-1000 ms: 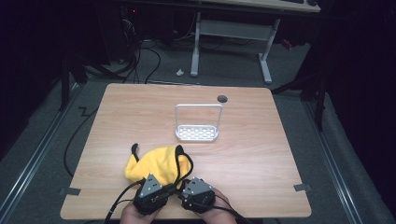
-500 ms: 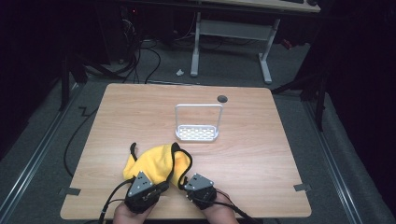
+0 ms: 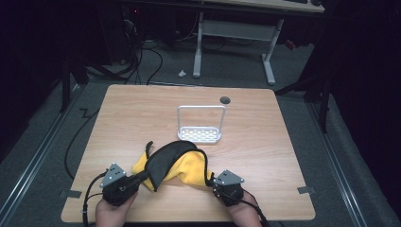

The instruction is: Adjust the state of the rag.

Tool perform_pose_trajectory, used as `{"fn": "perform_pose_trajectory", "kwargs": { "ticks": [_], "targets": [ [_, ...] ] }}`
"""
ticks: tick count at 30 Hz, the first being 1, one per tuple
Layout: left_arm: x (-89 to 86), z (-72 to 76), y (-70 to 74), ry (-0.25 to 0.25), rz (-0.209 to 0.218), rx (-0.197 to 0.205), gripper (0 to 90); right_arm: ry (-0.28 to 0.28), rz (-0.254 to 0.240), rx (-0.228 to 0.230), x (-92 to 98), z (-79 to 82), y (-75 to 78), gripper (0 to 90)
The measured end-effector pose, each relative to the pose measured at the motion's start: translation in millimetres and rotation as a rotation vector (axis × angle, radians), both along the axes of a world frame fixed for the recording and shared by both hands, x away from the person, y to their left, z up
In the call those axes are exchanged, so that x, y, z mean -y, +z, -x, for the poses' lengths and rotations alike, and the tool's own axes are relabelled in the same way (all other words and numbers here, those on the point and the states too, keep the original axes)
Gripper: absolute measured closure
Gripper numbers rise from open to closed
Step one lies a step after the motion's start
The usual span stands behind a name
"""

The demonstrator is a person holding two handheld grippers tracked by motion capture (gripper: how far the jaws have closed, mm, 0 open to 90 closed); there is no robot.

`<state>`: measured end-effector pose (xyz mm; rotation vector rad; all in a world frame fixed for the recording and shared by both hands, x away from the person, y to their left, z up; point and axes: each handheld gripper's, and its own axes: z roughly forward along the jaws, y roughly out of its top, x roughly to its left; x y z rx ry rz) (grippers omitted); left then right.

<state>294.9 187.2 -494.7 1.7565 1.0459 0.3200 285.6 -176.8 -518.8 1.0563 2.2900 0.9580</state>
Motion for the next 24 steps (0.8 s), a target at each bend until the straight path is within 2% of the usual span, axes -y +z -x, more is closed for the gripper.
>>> {"fn": "perform_pose_trajectory", "kwargs": {
  "ticks": [8,10,15,18,19,21,24],
  "targets": [
    [-16.5,-7.6,-2.5,0.046,0.029,-0.018,86.9,-0.09,-0.017,-0.031,41.0,-4.3,-0.9,84.3],
    [-16.9,-8.2,-3.4,0.047,0.029,-0.022,86.9,-0.109,-0.022,-0.038,50.6,-4.2,-0.9,84.3],
    [-13.1,-8.8,-5.9,0.035,0.017,-0.032,86.9,-0.159,0.008,-0.037,72.4,-5.0,-4.5,84.0],
    [-8.8,-9.8,-9.5,0.024,0.005,-0.045,86.8,-0.202,-0.001,-0.04,82.6,-9.4,-5.7,82.8],
    [-7.1,-10.2,-11.4,0.02,0.0,-0.051,86.8,-0.213,0.0,-0.039,83.9,-10.2,-6.0,81.4],
    [-4.3,-11.3,-15.0,0.008,-0.007,-0.07,86.7,-0.23,-0.013,-0.04,86.9,-11.1,-5.4,72.3],
    [-0.2,-12.6,-18.9,-0.003,-0.013,-0.089,86.2,-0.266,-0.053,-0.028,90.6,-6.4,2.1,65.0]
  ]
}}
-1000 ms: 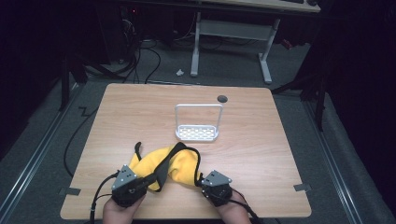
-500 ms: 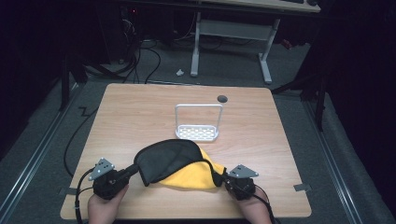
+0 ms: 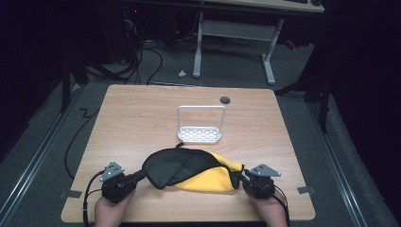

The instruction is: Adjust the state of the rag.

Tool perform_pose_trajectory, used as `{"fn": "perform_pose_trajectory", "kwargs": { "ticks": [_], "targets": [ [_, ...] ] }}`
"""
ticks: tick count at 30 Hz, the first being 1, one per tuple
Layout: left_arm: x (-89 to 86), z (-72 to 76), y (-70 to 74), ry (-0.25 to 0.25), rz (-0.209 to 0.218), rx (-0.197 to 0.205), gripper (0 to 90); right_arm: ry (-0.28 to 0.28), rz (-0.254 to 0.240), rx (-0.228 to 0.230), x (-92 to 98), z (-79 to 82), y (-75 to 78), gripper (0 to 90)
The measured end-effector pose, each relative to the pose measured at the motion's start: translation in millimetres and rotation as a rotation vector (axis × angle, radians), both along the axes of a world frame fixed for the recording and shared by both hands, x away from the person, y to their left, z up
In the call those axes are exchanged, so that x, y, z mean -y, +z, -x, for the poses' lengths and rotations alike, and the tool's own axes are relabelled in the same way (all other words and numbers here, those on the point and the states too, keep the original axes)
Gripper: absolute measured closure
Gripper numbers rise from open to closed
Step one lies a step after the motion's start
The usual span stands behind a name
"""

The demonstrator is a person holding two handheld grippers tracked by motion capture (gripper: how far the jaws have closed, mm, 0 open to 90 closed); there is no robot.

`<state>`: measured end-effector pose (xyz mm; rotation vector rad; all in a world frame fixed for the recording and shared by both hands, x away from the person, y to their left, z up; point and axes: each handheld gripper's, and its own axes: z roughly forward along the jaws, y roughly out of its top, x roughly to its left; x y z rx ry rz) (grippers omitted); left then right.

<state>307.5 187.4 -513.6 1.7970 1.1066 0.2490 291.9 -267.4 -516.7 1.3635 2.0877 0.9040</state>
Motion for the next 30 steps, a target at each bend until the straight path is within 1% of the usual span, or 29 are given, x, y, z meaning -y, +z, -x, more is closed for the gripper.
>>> {"fn": "perform_pose_trajectory", "kwargs": {
  "ticks": [3,6,10,14,15,17,18,19,21,23,26,27,28,30],
  "targets": [
    [3.2,-1.1,-2.1,-0.015,-0.017,-0.006,85.7,-0.016,-0.014,0.046,-1.6,8.7,12.3,61.6],
    [6.1,-1.2,-3.7,-0.026,-0.03,-0.01,85.1,-0.004,-0.007,0.078,-8.5,17.1,19.8,60.1],
    [7.7,-1.7,-4.3,-0.031,-0.043,-0.008,84.8,0.035,-0.017,0.101,-23.0,23.3,25.9,60.1],
    [7.5,-2.3,-5.8,-0.03,-0.042,-0.014,84.7,0.109,-0.016,0.107,-44.3,28.9,26.6,64.9],
    [7.4,-2.3,-5.9,-0.03,-0.042,-0.014,84.7,0.121,-0.011,0.105,-48.1,29.7,26.3,66.5],
    [7.9,-1.9,-6.1,-0.03,-0.044,-0.009,84.6,0.161,-0.019,0.097,-58.4,30.9,23.4,73.0],
    [8.0,-1.8,-6.1,-0.031,-0.045,-0.008,84.6,0.188,-0.009,0.09,-65.3,31.8,20.7,79.7],
    [8.3,-1.7,-6.2,-0.03,-0.047,-0.006,84.5,0.203,0.006,0.085,-69.5,32.2,18.6,83.6],
    [8.7,-1.9,-6.2,-0.031,-0.047,-0.009,84.5,0.24,0.041,0.056,-79.2,32.1,12.0,89.3],
    [9.2,-2.1,-6.2,-0.031,-0.044,-0.008,84.6,0.256,0.073,0.026,-83.6,29.9,5.1,90.0],
    [10.0,-1.9,-6.1,-0.037,-0.046,-0.008,84.6,0.243,0.093,-0.029,-80.7,24.2,-3.3,90.0],
    [10.2,-1.8,-6.0,-0.04,-0.049,-0.009,84.6,0.239,0.09,-0.037,-78.0,22.7,-5.5,90.0],
    [10.8,-1.7,-6.1,-0.043,-0.047,-0.009,84.7,0.228,0.073,-0.042,-74.9,22.1,-5.7,90.0],
    [12.2,-1.0,-6.0,-0.052,-0.051,-0.006,84.7,0.202,0.092,-0.04,-68.5,21.1,-5.0,90.0]
  ]
}}
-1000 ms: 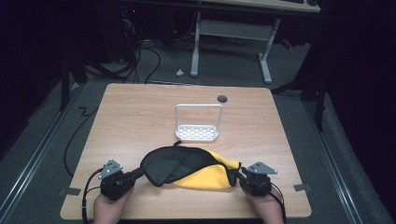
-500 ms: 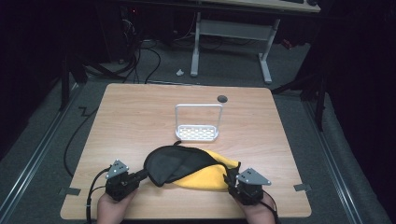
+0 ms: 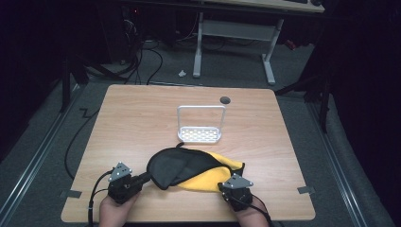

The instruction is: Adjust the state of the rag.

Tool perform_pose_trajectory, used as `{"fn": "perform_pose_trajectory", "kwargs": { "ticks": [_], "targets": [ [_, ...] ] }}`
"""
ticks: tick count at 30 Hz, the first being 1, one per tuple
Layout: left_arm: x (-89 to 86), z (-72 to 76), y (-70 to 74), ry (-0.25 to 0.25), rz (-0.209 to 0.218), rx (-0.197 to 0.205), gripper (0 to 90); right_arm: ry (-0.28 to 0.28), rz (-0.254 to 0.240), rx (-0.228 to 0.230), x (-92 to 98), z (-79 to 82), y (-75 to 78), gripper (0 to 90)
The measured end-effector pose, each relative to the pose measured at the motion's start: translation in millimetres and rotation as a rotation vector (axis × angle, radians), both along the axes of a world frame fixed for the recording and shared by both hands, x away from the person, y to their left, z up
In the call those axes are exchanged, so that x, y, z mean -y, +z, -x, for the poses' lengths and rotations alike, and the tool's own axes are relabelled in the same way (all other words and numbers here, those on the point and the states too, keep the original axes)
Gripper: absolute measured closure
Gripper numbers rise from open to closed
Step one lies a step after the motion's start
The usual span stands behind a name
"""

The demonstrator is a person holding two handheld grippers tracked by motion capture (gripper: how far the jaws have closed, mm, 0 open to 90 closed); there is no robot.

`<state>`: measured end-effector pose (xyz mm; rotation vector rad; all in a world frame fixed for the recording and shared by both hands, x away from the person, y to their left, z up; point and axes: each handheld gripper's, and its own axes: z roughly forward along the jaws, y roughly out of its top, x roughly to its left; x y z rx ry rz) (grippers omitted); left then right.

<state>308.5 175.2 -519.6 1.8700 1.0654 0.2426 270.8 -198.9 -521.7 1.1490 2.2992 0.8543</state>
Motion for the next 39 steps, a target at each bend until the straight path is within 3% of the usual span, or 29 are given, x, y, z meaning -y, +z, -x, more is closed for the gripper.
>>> {"fn": "perform_pose_trajectory", "kwargs": {
  "ticks": [11,18,21,26,30,32,35,37,39],
  "targets": [
    [12.8,2.4,-2.3,-0.059,-0.021,-0.004,85.2,-0.202,-0.018,0.006,61.6,-17.6,-0.2,90.0],
    [18.1,2.5,-5.6,-0.074,-0.034,-0.016,85.3,-0.282,0.054,0.052,78.4,-32.4,-1.6,90.0],
    [20.0,2.8,-7.1,-0.076,-0.042,-0.022,85.4,-0.293,0.038,0.055,76.7,-32.5,0.7,88.8],
    [21.2,2.3,-8.0,-0.08,-0.043,-0.029,85.1,-0.219,-0.017,0.091,56.5,-15.3,13.2,87.4],
    [22.5,2.5,-8.7,-0.087,-0.047,-0.031,84.8,-0.072,-0.098,0.079,19.3,-0.6,17.7,87.7],
    [22.9,2.4,-9.4,-0.088,-0.048,-0.036,84.7,-0.005,-0.076,0.064,-3.1,0.9,13.7,87.6],
    [23.9,3.0,-9.7,-0.092,-0.053,-0.037,84.8,0.022,-0.008,0.056,-28.7,-7.7,3.7,88.0],
    [23.2,3.6,-8.9,-0.09,-0.05,-0.033,84.9,0.017,0.033,0.045,-31.7,-12.3,-1.9,88.7],
    [21.5,4.4,-7.4,-0.091,-0.047,-0.028,85.1,0.009,0.024,0.042,-25.9,-12.2,-2.6,88.9]
  ]
}}
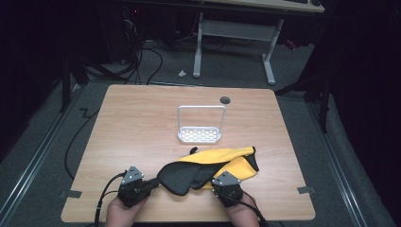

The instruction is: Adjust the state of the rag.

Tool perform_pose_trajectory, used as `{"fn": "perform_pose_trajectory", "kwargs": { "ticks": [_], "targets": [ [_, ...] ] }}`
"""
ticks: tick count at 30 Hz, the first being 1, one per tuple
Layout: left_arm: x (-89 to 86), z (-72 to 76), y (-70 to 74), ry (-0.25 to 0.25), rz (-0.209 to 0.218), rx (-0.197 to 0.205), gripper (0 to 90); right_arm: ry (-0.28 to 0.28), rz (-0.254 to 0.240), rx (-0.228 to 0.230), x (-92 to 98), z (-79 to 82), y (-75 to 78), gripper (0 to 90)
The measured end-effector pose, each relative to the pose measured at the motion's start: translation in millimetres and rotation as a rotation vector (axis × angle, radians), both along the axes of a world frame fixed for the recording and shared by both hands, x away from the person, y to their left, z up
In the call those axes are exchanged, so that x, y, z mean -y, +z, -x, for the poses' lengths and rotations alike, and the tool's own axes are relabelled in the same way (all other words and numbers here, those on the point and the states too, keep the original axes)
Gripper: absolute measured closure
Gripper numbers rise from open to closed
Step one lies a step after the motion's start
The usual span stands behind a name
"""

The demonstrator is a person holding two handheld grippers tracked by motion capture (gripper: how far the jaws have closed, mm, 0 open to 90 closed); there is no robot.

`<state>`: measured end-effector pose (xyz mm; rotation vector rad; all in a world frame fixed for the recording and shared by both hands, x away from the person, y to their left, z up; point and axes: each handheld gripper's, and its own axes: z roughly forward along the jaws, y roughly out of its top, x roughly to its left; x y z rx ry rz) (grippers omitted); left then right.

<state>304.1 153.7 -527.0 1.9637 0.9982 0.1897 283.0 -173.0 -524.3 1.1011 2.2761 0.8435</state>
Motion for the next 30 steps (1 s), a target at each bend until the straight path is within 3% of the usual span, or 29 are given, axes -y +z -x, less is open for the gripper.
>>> {"fn": "perform_pose_trajectory", "kwargs": {
  "ticks": [6,8,12,14,16,18,20,23,26,29,30],
  "targets": [
    [0.7,-0.7,0.2,-0.008,-0.001,-0.003,86.3,-0.125,0.024,-0.003,50.0,2.0,2.3,90.0],
    [3.0,0.3,0.1,-0.017,-0.006,0.0,86.3,-0.172,0.004,-0.01,66.5,-2.2,1.9,90.0],
    [6.5,1.4,-1.1,-0.027,-0.017,-0.001,86.3,-0.21,0.018,-0.001,74.8,-10.8,1.4,90.0],
    [7.4,1.5,-1.9,-0.028,-0.021,-0.006,86.2,-0.221,0.02,-0.002,71.6,-12.6,2.2,90.0],
    [7.8,1.4,-2.5,-0.03,-0.025,-0.007,86.2,-0.205,-0.036,-0.001,63.0,-8.3,6.9,85.7],
    [8.3,1.6,-2.3,-0.03,-0.026,-0.007,86.2,-0.153,-0.119,0.01,49.3,1.5,14.6,79.3],
    [9.0,1.7,-2.5,-0.033,-0.026,-0.007,86.2,-0.103,-0.162,0.023,34.0,11.5,21.5,72.9],
    [9.7,1.9,-3.2,-0.036,-0.029,-0.009,86.1,-0.039,-0.172,0.068,12.9,20.9,28.9,59.8],
    [10.8,2.1,-3.6,-0.038,-0.029,-0.01,86.1,0.015,-0.213,0.056,-3.9,21.7,27.9,52.6],
    [11.0,2.0,-3.6,-0.038,-0.03,-0.008,86.1,0.05,-0.113,0.045,-21.8,18.1,15.2,54.8],
    [10.7,2.1,-3.2,-0.036,-0.029,-0.008,86.2,0.052,-0.09,0.022,-25.0,15.6,9.8,60.5]
  ]
}}
